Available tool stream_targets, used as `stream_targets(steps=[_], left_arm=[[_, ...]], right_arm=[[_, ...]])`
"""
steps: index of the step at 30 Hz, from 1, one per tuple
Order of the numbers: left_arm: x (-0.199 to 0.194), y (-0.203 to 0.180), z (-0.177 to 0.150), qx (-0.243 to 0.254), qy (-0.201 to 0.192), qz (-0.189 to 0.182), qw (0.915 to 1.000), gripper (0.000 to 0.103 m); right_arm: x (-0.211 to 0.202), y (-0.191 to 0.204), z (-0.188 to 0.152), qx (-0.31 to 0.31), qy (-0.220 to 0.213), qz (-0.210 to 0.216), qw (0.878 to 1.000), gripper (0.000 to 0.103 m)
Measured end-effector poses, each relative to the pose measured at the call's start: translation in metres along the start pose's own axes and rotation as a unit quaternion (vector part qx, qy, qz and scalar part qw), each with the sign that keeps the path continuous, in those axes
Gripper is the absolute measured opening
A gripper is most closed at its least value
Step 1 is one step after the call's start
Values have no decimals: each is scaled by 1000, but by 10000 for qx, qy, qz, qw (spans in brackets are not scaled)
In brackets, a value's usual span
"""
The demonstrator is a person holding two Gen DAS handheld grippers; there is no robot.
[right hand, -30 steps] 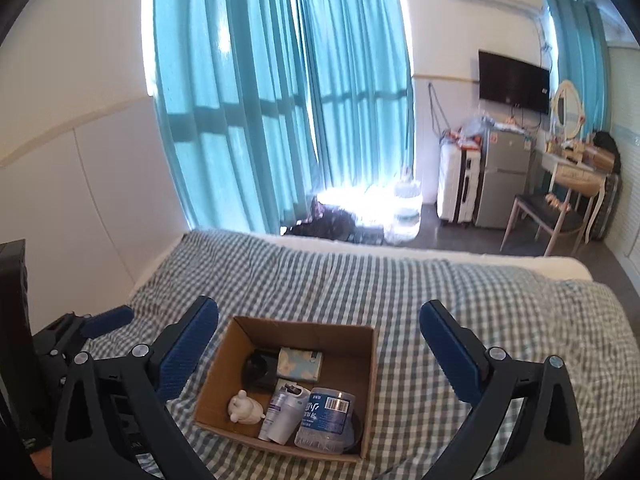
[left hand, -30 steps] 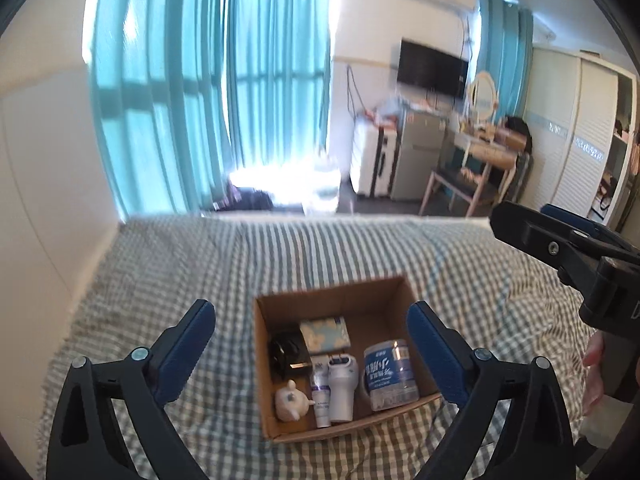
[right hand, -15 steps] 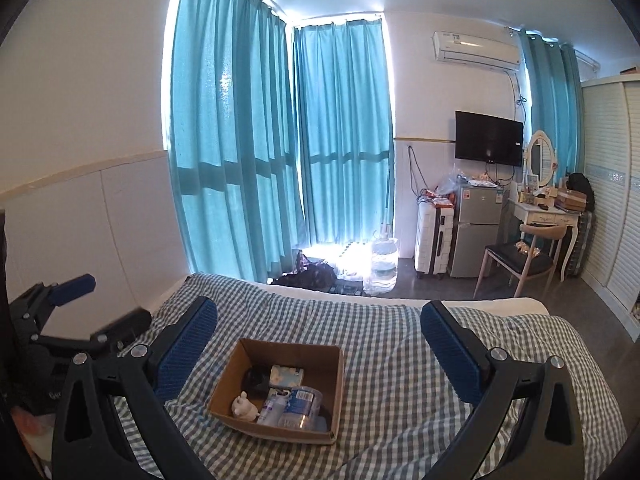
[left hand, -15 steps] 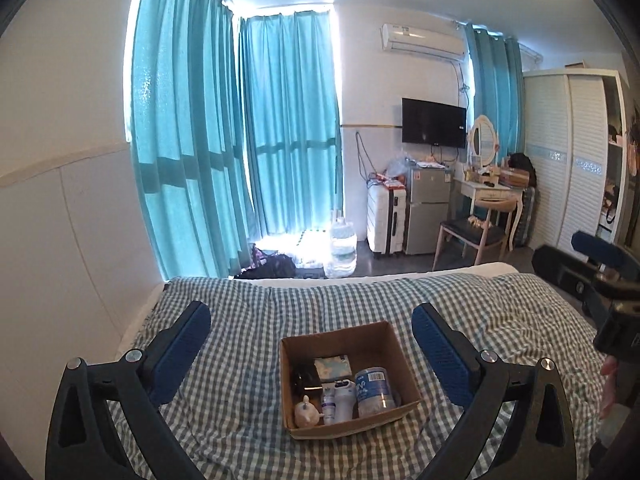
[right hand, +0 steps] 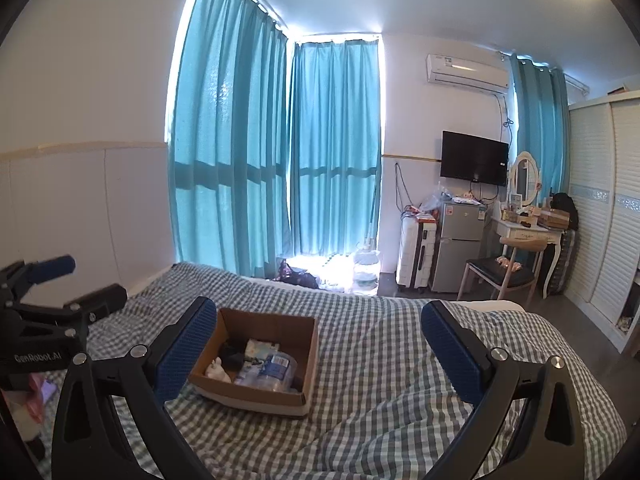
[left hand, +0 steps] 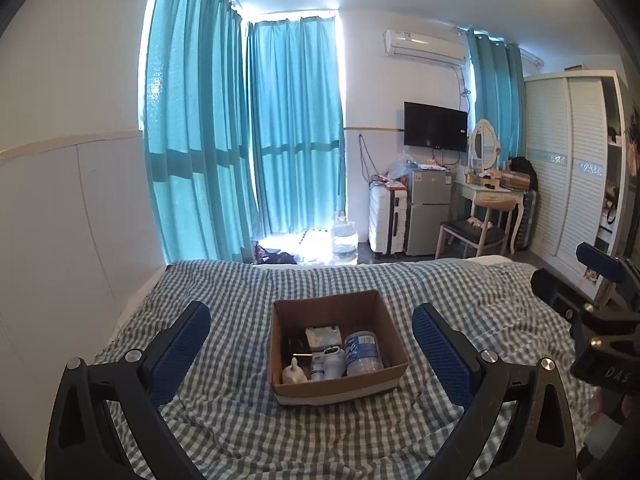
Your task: Organize objects
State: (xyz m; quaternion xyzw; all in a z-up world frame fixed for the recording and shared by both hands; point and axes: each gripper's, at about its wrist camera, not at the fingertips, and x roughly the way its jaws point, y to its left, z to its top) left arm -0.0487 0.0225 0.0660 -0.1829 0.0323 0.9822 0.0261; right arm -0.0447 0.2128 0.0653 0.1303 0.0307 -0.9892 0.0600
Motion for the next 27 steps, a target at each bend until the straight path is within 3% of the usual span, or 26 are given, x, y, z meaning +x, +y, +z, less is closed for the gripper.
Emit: stream_targets(steps=[7, 13, 18, 27], left_arm=[[7, 5, -41, -110, 115, 358, 9992, 103], [24, 2, -74, 48, 305, 439, 9986, 103], [34, 0, -92, 49, 405, 350, 9986, 103], [30, -5, -93, 53, 398, 247, 9989, 103]], right_arm=[[22, 0, -59, 174, 434, -88, 9989, 103], [32, -12, -93, 365, 680, -366, 9963, 103], [37, -16, -101, 377, 756, -391, 9957, 103], [36, -12, -101, 358, 777, -402, 9955, 103]])
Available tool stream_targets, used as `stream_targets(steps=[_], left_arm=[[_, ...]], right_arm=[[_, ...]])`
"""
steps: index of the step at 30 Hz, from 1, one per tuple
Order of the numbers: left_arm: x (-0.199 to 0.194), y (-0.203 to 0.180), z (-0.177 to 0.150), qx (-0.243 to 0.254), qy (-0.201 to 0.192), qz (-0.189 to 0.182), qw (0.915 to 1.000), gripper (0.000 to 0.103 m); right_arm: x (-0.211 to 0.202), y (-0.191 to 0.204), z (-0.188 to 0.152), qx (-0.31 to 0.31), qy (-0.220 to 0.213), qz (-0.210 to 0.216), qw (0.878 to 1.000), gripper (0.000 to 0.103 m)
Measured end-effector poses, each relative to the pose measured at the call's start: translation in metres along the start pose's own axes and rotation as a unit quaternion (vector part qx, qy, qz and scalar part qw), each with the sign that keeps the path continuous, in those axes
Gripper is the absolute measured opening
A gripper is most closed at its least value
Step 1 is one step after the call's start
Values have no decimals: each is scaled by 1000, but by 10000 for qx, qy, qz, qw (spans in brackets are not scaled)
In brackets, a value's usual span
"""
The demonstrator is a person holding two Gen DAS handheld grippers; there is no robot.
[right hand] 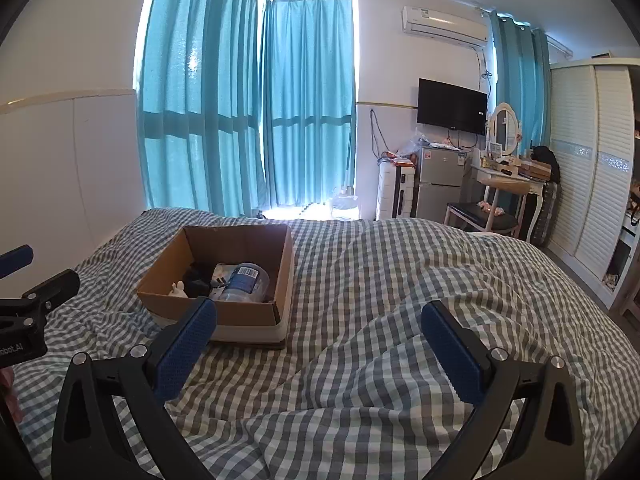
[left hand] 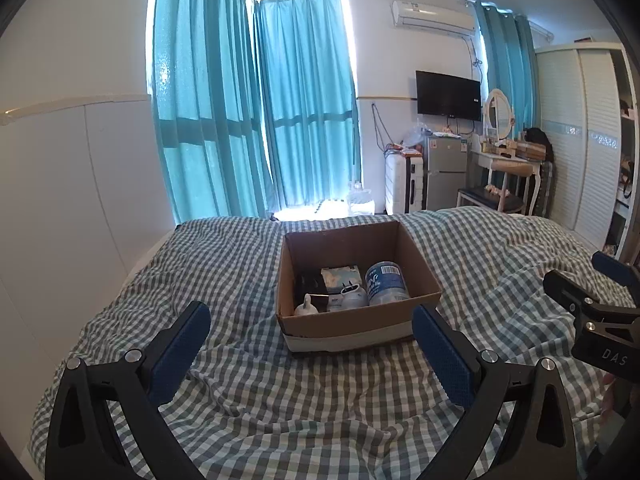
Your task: Organize objects
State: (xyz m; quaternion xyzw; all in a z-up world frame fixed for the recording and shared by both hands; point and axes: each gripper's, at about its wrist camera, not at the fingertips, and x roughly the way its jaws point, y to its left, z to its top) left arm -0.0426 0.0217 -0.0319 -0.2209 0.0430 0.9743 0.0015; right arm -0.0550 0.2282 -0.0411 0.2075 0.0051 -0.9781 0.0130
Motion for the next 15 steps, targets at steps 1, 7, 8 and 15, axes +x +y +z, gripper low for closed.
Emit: stream_targets(steps=[1, 7, 8, 15], left_arm=[[-1, 1, 0, -39, 3, -30, 10000, 103], [-5, 0, 2, -31, -10, -32, 10000, 103], [-6, 0, 2, -29, -12, -24, 10000, 103], [-6, 2, 2, -116, 27, -63, 9999, 103]], right_arm=[[1, 0, -1, 10, 15, -5, 10000, 103], [2, -2, -2, 17, 68, -28, 10000, 103], [2, -2, -2, 19, 69, -31, 10000, 103], [2, -2, -3, -8, 87, -44, 10000, 103]])
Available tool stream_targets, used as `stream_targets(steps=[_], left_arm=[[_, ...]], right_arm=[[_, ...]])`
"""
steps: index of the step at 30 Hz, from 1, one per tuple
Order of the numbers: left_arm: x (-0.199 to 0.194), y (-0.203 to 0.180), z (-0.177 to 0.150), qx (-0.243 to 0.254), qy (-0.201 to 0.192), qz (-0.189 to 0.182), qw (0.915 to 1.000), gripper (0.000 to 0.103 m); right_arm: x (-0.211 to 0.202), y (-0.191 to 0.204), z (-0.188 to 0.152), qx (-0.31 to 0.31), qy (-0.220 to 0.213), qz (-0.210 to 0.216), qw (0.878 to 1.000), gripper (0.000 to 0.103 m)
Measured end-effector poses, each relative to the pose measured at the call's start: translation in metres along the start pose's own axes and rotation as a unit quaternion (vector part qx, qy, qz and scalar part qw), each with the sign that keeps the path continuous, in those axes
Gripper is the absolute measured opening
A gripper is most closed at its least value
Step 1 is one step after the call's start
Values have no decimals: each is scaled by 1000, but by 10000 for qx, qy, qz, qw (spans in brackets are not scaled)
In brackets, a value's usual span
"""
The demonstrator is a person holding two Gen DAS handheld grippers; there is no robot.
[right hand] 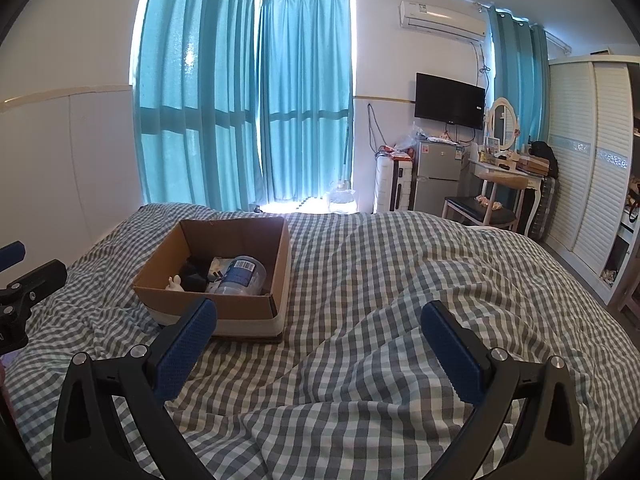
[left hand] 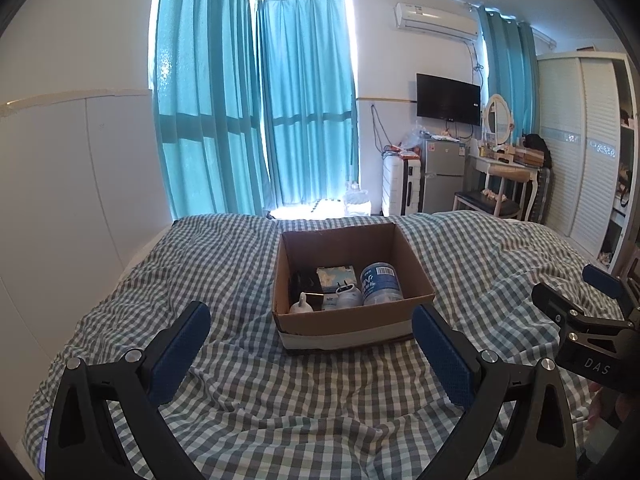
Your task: Organize objects
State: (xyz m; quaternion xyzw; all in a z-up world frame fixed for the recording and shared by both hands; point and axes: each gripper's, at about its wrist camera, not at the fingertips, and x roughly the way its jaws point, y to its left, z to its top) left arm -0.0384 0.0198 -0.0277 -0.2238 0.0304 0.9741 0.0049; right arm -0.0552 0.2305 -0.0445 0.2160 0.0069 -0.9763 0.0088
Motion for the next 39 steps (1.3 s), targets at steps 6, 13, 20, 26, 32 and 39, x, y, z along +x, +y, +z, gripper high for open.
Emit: stream_targets(steps=[6, 13, 20, 26, 32, 39], left_arm=[[0, 1, -2, -28, 34, 5, 10000, 103], [1, 1, -3, -3, 80, 12, 10000, 103], [1, 0, -6, 13, 94, -9, 10000, 103], [1, 0, -7, 12, 115, 7, 9999, 103], [1, 1, -7, -16, 117, 29, 9999, 103], [-1, 1, -8, 1, 56, 130, 9999, 103]], right_arm=[[0, 1, 0, -19, 27, -20, 10000, 103], [-1, 2, -1, -71, 17, -38, 10000, 103], [-1, 2, 0, -65, 37, -34, 10000, 103], [-2, 4, 0, -71, 29, -41, 10000, 103], [-2, 4, 0, -53, 38, -34, 10000, 103], [-2, 3, 0, 3, 47, -6, 10000, 103]])
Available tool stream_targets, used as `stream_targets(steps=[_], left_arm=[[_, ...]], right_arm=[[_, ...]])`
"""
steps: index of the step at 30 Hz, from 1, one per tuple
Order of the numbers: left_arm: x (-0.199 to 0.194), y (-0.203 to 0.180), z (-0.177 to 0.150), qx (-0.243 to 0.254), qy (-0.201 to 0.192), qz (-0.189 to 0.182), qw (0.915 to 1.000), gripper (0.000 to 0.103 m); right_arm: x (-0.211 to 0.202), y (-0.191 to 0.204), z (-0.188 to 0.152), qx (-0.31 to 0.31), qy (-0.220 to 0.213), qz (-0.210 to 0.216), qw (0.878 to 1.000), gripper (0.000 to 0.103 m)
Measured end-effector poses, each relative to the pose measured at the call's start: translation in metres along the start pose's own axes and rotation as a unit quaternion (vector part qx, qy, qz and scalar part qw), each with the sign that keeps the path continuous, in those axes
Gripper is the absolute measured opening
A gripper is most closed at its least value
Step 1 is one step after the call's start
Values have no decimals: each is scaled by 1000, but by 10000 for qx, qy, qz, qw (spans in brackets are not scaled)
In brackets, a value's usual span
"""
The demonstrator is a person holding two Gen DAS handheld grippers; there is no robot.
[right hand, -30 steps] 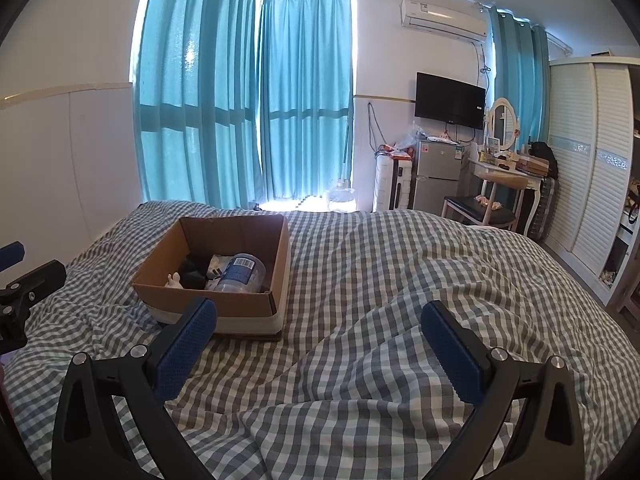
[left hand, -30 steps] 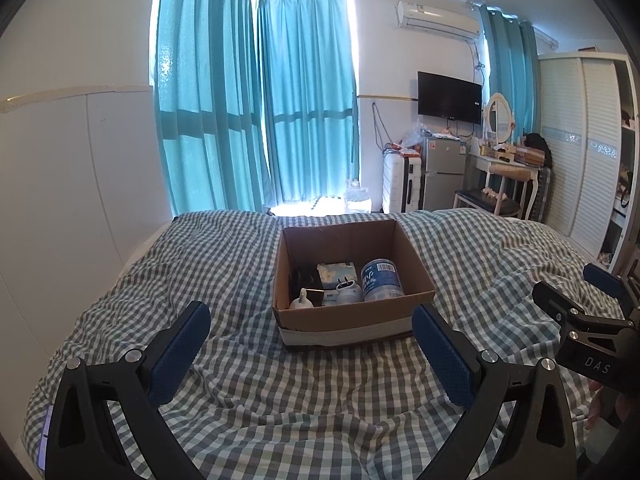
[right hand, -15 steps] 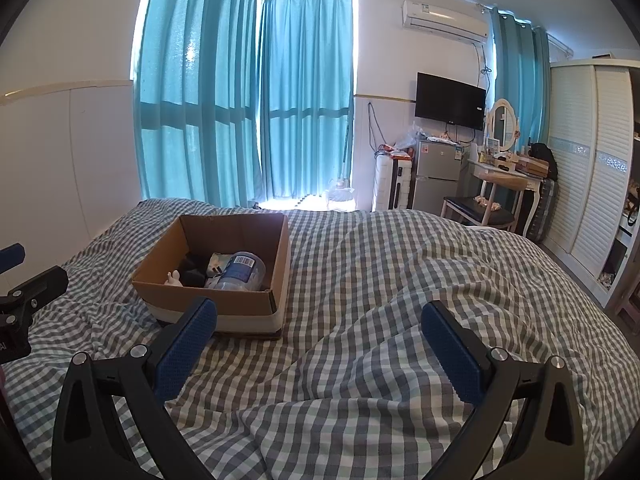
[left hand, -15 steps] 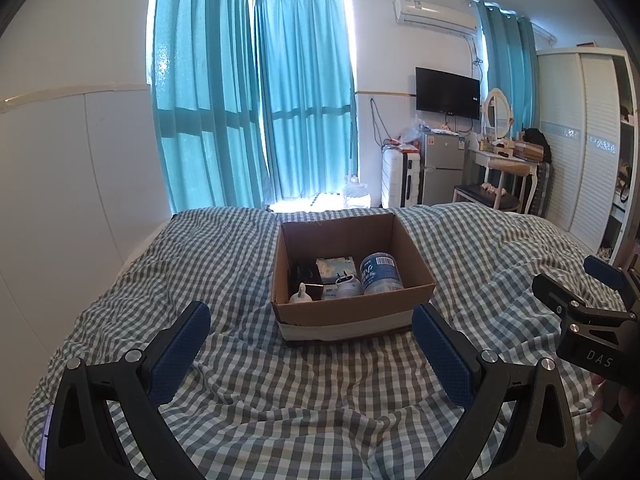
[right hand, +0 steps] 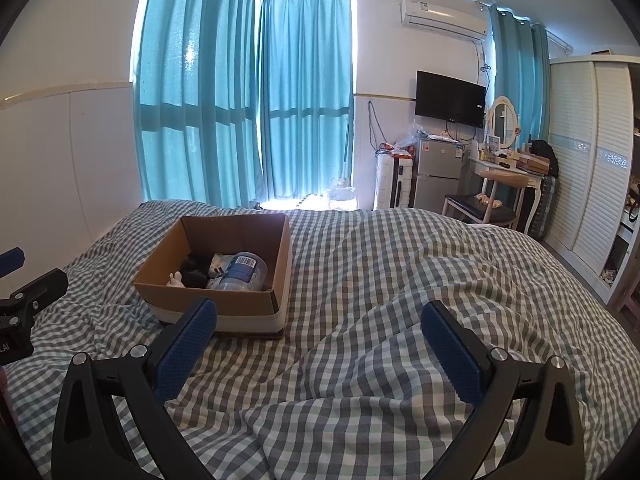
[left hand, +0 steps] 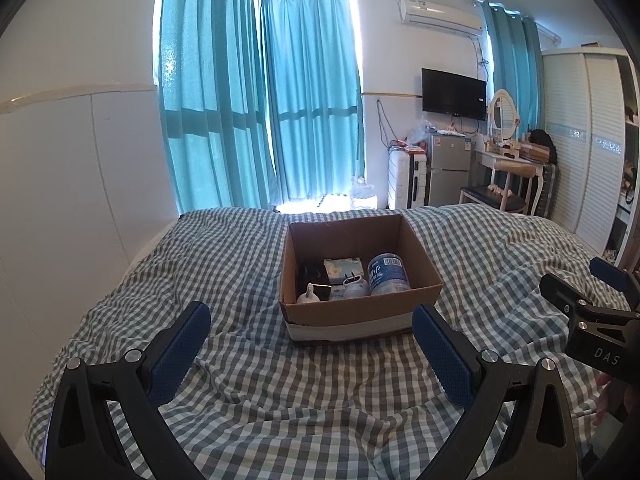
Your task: Organize objects
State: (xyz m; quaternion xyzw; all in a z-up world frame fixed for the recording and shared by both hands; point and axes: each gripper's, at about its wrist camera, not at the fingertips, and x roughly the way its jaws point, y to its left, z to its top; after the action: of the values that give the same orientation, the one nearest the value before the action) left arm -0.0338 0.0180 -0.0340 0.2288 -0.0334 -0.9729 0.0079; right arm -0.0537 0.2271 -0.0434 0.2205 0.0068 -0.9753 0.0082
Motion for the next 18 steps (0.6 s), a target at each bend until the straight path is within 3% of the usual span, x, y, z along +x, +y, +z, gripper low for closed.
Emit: stream_targets(steps=[18], left_arm=[[0, 0, -2, 7, 13, -23, 10000, 103]], right_arm=[[1, -2, 1, 14, 71, -27, 10000, 103]])
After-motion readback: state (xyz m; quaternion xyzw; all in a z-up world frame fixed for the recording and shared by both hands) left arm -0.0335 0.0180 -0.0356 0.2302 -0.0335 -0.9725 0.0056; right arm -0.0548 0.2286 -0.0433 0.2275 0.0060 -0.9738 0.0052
